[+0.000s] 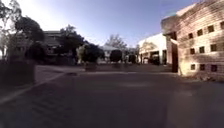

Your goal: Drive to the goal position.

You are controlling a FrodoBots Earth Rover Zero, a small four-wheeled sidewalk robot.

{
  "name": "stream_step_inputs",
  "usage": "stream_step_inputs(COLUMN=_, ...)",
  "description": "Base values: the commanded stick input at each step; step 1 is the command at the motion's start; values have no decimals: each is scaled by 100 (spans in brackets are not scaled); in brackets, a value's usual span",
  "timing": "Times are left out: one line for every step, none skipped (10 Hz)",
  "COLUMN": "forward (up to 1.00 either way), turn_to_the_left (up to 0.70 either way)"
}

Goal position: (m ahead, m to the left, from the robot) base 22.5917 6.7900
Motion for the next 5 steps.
stream_step_inputs(forward=85, turn_to_the_left=0)
stream_step_inputs(forward=85, turn_to_the_left=0)
stream_step_inputs(forward=85, turn_to_the_left=0)
stream_step_inputs(forward=85, turn_to_the_left=0)
stream_step_inputs(forward=85, turn_to_the_left=0)
